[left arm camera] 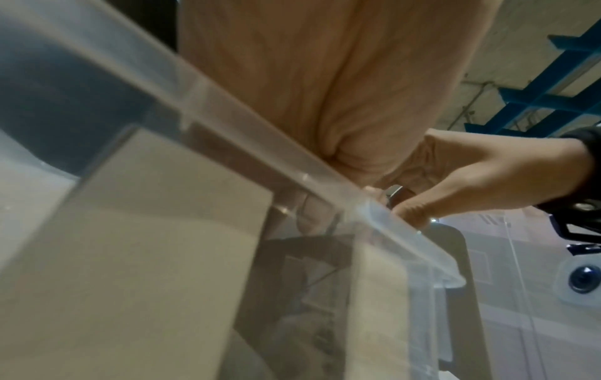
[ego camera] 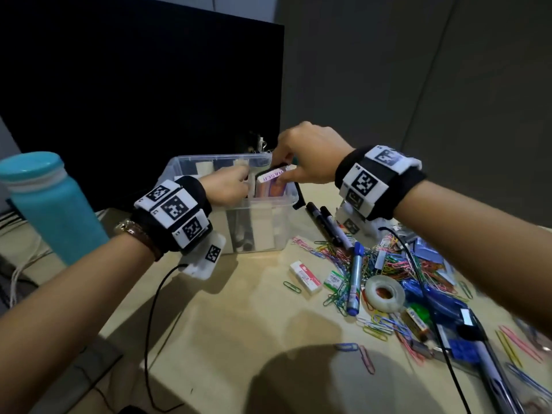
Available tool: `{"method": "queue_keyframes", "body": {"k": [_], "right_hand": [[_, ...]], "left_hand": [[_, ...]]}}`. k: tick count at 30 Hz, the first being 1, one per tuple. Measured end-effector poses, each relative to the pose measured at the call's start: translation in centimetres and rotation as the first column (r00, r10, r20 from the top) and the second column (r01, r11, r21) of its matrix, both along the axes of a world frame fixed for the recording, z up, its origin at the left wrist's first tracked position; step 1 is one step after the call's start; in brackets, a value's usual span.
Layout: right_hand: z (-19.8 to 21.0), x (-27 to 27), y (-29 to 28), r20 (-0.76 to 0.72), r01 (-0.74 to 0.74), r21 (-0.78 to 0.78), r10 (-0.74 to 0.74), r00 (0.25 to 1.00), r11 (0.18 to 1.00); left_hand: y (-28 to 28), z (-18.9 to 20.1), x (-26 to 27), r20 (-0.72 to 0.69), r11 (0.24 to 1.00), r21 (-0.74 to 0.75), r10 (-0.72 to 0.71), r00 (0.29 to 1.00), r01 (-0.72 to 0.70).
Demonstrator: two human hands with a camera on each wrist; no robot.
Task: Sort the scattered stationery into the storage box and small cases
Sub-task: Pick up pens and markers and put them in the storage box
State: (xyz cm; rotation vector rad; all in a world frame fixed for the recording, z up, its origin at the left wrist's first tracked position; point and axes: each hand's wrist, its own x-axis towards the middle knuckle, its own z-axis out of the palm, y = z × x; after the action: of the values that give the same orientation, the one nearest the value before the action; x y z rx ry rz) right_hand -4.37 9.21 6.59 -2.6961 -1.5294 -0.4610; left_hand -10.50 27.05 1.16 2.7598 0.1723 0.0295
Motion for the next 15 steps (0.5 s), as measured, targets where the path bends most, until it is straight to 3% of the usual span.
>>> {"method": "queue_keyframes", "body": {"k": [8, 15], "right_hand": [[-1.0, 1.0, 2.3, 0.015, 0.076, -0.089, -0.075, 0.997, 0.993], [-1.5, 1.4, 4.4, -0.109, 0.13, -0.243, -0.16, 0.981, 0.961]], "left_hand": [[0.1, -0.9, -0.9, 0.025, 0.998, -0.058, -0.037, 0.999, 0.039], [0.0, -0.9, -0.9, 0.021, 0.995, -0.091, -0.035, 0.999, 0.037]]}}
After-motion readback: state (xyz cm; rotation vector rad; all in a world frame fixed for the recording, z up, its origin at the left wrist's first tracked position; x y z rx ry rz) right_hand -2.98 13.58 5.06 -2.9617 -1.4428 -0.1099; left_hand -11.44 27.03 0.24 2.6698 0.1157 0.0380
